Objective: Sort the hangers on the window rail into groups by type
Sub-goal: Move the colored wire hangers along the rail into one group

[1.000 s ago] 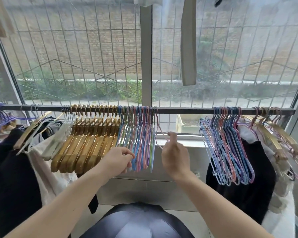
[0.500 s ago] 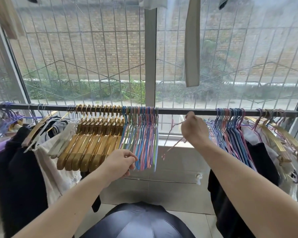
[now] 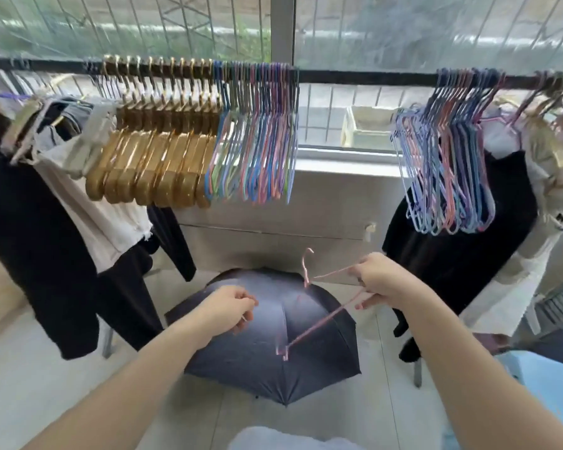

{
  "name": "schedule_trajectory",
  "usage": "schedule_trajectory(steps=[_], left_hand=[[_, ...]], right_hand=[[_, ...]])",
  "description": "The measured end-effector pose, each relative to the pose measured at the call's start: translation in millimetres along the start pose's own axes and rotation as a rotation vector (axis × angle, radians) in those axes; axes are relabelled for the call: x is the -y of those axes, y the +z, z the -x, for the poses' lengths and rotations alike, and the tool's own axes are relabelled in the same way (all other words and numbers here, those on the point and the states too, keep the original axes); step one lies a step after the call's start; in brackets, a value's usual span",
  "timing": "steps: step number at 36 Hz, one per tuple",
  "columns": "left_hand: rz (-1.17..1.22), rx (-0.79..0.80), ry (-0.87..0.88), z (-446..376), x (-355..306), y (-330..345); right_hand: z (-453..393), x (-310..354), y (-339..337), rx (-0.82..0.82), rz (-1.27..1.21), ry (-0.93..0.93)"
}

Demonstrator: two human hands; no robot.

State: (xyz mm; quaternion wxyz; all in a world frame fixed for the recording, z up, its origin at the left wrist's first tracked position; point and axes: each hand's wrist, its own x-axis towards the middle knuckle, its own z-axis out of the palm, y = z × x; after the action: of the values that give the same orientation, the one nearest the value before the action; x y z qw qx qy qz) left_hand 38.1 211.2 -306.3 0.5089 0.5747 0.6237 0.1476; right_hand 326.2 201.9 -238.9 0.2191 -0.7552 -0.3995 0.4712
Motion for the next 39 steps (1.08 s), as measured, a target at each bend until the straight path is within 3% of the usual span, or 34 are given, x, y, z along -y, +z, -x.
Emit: schedule_trajectory(steps=[4,7,9,13,17,19,23,28,33,35,39], left_hand=[[-0.169,-0.019,-0.081,-6,43,29],[-0.461,-0.029,-0.136,-8,83,27],[-0.456,-0.024,-0.181,-8,106,13],[-0.35,0.09,-0.158,-2,116,-21],[-0.096,0.409,-0.172,27,86,-55],[0.038,0.49,-0.152,39,72,-74],[0.133,0.458,-0.12,45,56,-93],[0.266,0.461,-0.167,46,48,-93],[0.272,0.472,-0.182,41,47,-79],[0.222,0.439,-0.188,38,44,-69],[0.187,0.308,-0.221,30,38,-36]], right_hand=[[19,-40,17,0.242,-0.138,-0.01],[23,-55,16,0.348,-0.248,-0.062],[20,-64,11,0.367,-0.311,-0.075],[6,-81,-5,0.283,-0.437,-0.03],[-5,-94,-10,0.257,-0.498,0.019],[-9,-98,-11,0.244,-0.547,0.027],[-20,-106,-8,0.218,-0.626,0.028],[-36,-118,8,0.043,-0.676,0.07],[-46,-144,30,-0.24,-0.435,0.186],[-40,-146,44,-0.217,-0.408,0.175],[-15,-144,78,-0.018,-0.334,0.19]])
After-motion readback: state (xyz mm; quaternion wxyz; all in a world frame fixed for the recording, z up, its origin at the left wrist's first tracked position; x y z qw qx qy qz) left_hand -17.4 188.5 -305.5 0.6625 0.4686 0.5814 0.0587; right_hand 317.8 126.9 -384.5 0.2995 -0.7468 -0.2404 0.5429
